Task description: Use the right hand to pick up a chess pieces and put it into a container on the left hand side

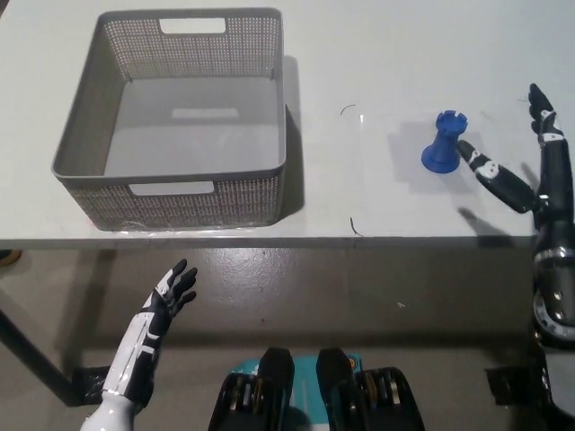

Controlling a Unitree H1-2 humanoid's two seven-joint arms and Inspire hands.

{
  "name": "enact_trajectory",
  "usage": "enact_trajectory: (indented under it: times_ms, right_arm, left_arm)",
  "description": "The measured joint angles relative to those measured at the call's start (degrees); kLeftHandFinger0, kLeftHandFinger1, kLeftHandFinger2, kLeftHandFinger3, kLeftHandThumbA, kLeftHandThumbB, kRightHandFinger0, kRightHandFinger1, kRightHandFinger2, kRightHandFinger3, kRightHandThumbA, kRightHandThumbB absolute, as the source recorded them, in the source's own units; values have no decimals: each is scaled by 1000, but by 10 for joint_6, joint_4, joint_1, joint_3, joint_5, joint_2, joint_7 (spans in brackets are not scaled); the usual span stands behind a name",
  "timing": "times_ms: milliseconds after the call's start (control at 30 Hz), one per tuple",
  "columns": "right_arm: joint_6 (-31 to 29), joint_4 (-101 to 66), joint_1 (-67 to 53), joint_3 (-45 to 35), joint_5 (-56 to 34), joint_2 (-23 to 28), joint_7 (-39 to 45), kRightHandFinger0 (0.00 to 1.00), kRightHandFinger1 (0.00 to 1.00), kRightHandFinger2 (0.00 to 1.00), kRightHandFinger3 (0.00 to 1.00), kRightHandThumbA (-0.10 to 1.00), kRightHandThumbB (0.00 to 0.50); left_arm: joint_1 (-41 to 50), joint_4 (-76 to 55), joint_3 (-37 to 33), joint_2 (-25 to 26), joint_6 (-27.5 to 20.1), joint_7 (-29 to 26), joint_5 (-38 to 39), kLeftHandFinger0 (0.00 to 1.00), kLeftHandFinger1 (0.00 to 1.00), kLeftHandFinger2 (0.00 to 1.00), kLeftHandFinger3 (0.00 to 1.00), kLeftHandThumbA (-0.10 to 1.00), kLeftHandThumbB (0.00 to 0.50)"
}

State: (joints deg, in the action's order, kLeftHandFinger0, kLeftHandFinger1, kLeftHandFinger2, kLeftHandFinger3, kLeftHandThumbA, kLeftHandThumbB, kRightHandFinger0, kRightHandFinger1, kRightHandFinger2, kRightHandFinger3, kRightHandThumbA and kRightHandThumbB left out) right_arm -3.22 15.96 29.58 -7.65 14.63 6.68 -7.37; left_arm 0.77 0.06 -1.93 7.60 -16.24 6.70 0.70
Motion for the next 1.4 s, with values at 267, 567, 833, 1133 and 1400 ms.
enact_trajectory:
  times_ms: [267,567,833,1133,1400]
  right_arm:
    - [6,160,81,2,-4,0,-19,1000,1000,1000,1000,990,440]
    - [8,203,92,13,-5,-1,-29,1000,1000,1000,1000,988,455]
    - [11,260,114,28,-4,-1,-38,1000,1000,1000,1000,978,435]
    - [9,373,165,30,-6,4,-49,1000,1000,1000,1000,975,428]
    - [9,428,206,28,-20,10,-49,1000,1000,1000,1000,968,432]
  left_arm:
    - [1,0,-3,0,0,4,4,1000,1000,1000,1000,1000,400]
    - [28,-7,-5,1,-4,7,2,1000,1000,1000,1000,1000,392]
    - [28,-7,-5,4,-11,8,0,1000,1000,1000,1000,1000,407]
    - [36,-6,-8,5,-13,10,2,1000,1000,1000,1000,1000,391]
    - [38,-6,-11,7,-23,16,0,1000,1000,1000,1000,1000,416]
